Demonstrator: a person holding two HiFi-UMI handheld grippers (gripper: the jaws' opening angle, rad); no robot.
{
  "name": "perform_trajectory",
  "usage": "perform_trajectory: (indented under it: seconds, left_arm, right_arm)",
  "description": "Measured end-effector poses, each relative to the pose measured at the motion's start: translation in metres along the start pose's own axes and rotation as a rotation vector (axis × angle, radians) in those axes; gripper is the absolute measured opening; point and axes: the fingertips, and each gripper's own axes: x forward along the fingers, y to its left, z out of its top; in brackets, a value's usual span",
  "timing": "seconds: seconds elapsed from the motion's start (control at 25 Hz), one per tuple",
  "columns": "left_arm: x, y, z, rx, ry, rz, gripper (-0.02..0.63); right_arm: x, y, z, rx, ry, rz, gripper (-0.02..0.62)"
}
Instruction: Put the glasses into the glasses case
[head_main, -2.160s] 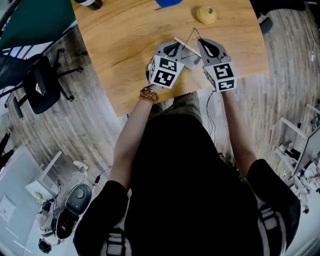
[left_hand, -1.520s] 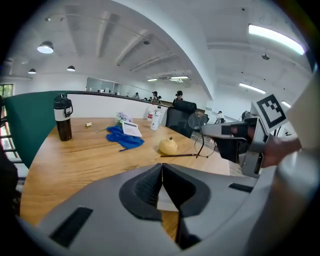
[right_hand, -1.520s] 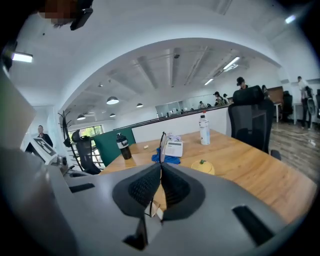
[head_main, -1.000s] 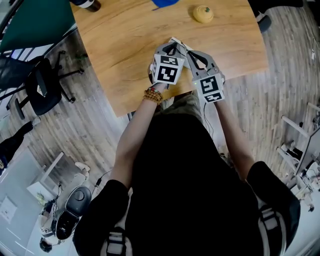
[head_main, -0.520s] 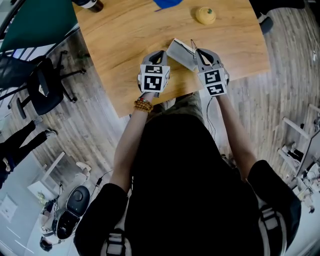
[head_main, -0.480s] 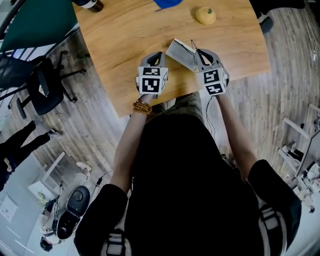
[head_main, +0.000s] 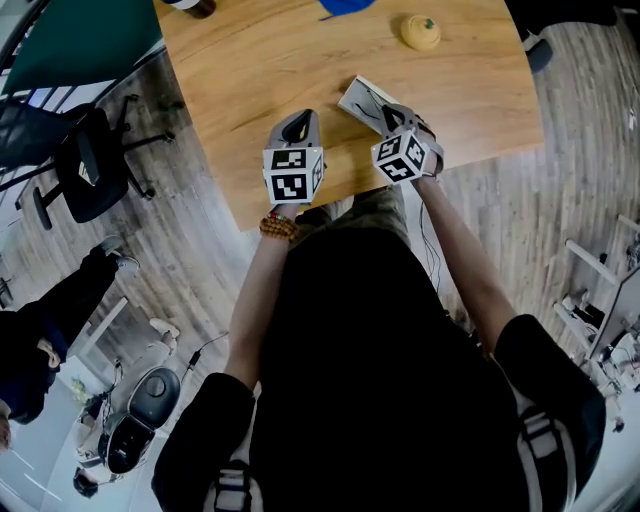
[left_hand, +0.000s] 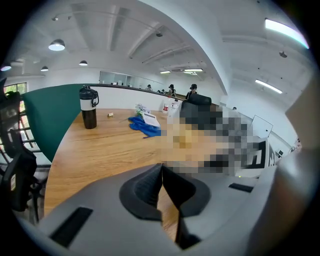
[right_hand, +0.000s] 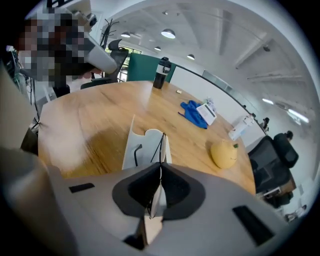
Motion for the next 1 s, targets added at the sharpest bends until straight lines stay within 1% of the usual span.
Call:
perform_trajectory:
  seconds: [0.08,0.16,0.32,0.36,0.4,0.52,0.6,0.64,0.68,0.72,0.8,0.84,0.92,0.96,1.0]
  left_arm:
    - [0.000,-0.003,-0.001,0.008,0.001,-0.009,0.020]
    - [0.001,-0.008,-0.003,0.016,0.004,-0.018,0.020]
    - [0.003,-0.015,-0.004,0.027,0.006,-0.034,0.020]
    - [0.004,-0.017,-0.003,0.030,0.005,-0.038,0.020]
    - [0.004,-0.018,-0.002,0.032,0.004,-0.040,0.020]
    - [0.006,-0.019,-0.003,0.036,0.010,-0.045,0.020]
    - [0.007,-0.021,-0.003,0.038,0.010,-0.048,0.020]
    - [0.007,-0.021,-0.003,0.039,0.010,-0.050,0.020]
    - [0.007,-0.022,-0.003,0.039,0.009,-0.051,0.020]
    - [0.007,-0.022,-0.002,0.040,0.009,-0.051,0.020]
    - [0.008,-0.023,-0.002,0.042,0.010,-0.054,0.020]
    - [0.009,-0.024,-0.002,0.043,0.012,-0.055,0.020]
    - [0.010,-0.025,-0.003,0.046,0.016,-0.058,0.020]
    - [0.010,-0.025,-0.004,0.048,0.017,-0.058,0.020]
    - [0.011,-0.026,-0.003,0.050,0.017,-0.058,0.020]
  right_arm:
    - [0.006,0.004,0.000,-0.012,0.016,0.004,0.015]
    - [0.011,0.008,0.000,-0.012,0.028,0.025,0.017]
    - [0.011,0.017,0.001,0.002,0.033,0.100,0.026]
    - [0.008,0.017,0.003,0.016,0.023,0.120,0.039]
    - [0.005,0.018,0.004,0.035,0.008,0.146,0.057]
    - [-0.009,0.024,0.011,0.083,-0.051,0.263,0.066]
    - [-0.019,0.029,0.013,0.094,-0.079,0.356,0.067]
    - [-0.023,0.030,0.011,0.094,-0.086,0.391,0.067]
    - [-0.025,0.028,0.010,0.094,-0.091,0.408,0.067]
    - [-0.025,0.022,0.008,0.098,-0.097,0.403,0.067]
    - [-0.023,0.005,0.005,0.124,-0.097,0.366,0.069]
    - [-0.019,-0.002,0.003,0.141,-0.088,0.356,0.081]
    - [-0.012,-0.006,0.001,0.153,-0.057,0.362,0.165]
    - [-0.008,-0.005,-0.001,0.146,-0.039,0.372,0.188]
    - [-0.003,-0.003,-0.002,0.140,-0.023,0.377,0.196]
